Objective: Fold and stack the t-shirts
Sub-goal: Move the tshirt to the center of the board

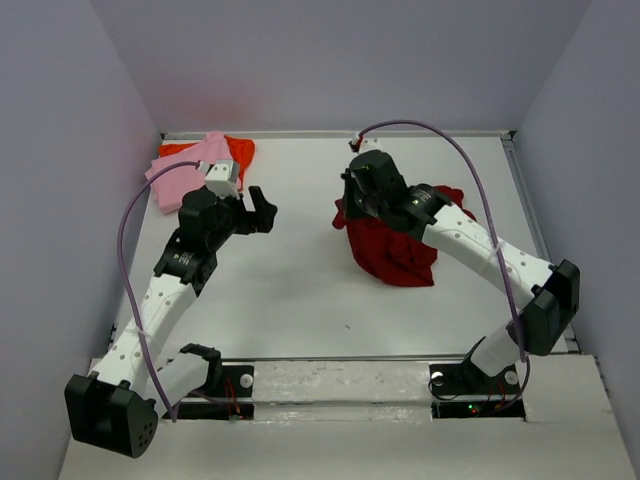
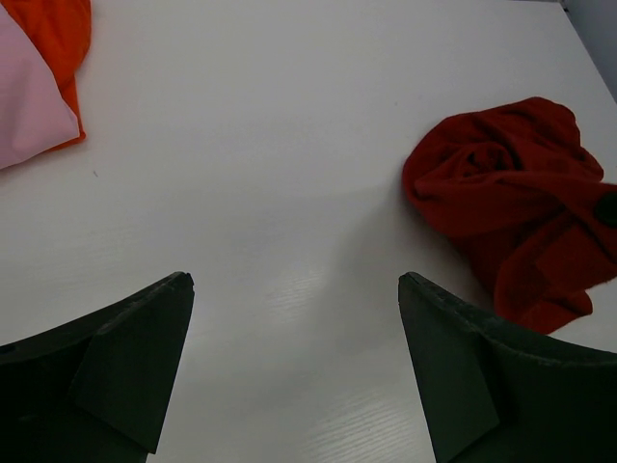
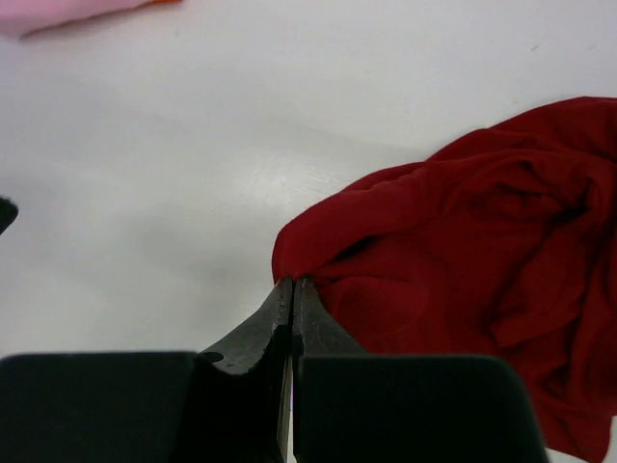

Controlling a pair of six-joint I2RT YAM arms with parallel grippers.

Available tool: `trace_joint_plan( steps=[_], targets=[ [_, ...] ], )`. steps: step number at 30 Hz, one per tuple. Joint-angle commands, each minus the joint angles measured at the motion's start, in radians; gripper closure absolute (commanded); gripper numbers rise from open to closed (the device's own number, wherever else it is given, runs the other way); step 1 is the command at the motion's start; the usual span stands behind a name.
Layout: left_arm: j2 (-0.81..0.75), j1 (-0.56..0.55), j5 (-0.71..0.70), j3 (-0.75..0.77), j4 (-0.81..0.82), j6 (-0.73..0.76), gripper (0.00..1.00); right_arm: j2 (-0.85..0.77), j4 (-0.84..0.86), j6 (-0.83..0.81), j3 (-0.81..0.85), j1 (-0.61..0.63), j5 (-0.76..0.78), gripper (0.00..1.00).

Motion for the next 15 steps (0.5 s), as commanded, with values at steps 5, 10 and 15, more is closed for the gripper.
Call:
trace_joint_plan(
  steps=[5, 10, 15],
  targets=[
    [-0.007, -0.007, -0.046, 0.016, 0.021, 0.023, 0.04, 0.045, -0.036, 0.009, 0.013, 0.068, 0.027, 0.88],
    [-0.015, -0.007, -0.066, 0.018, 0.019, 0.026, 0.04, 0.013, -0.065, -0.006, -0.03, 0.068, 0.158, 0.22],
    [-0.02, -0.007, -0.07, 0.019, 0.019, 0.024, 0.04, -0.067, -0.116, 0.009, -0.116, 0.068, 0.266, 0.2]
  ],
)
